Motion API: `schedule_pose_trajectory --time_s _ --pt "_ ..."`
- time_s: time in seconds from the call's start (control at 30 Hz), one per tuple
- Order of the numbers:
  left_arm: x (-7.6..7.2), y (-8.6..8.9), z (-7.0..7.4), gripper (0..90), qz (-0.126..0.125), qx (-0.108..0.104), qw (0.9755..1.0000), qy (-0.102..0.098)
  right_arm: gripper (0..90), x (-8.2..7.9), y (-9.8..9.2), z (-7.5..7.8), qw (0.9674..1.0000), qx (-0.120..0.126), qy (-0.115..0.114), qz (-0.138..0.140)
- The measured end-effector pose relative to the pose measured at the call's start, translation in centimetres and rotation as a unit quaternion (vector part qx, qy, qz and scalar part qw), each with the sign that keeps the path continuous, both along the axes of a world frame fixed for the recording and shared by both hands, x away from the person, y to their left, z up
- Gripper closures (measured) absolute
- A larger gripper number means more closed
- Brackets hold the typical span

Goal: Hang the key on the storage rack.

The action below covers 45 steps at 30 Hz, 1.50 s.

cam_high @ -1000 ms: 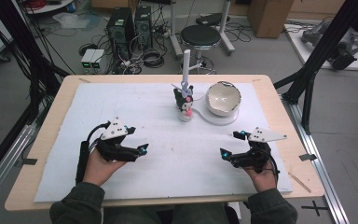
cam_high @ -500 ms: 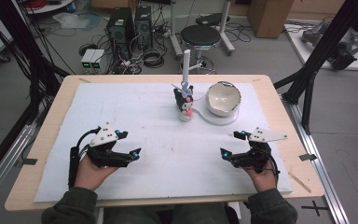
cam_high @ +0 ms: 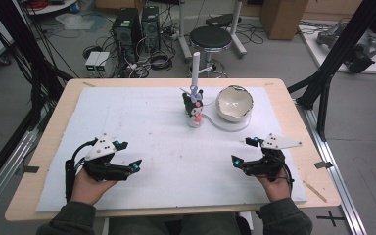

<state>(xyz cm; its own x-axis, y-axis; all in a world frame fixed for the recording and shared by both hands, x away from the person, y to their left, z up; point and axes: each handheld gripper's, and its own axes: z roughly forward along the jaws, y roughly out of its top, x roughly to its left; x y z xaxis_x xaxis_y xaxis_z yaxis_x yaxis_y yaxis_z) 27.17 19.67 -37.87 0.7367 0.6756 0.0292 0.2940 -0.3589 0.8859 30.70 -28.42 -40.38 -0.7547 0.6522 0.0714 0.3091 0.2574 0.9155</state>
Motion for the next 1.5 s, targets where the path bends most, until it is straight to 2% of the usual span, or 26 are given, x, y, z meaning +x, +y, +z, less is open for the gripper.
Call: schedule_pose_trajectory --time_s 0.2,0.47,1.5 --pt "-0.5 0.6 -0.4 23.4 0.008 -0.006 0.9999 -0.001 9.8 0.1 0.0 0.0 1.0 -0.002 -0.004 -0.001" --pt "-1.2 1.3 -0.5 23.5 0.017 -0.005 0.9998 -0.007 9.8 0.1 -0.1 -0.1 1.0 -0.002 -0.001 -0.004" --pt "-3.4 3.8 -1.0 23.5 0.05 -0.025 0.9983 -0.02 9.8 0.0 -0.2 -0.3 0.9999 -0.009 0.003 -0.006"
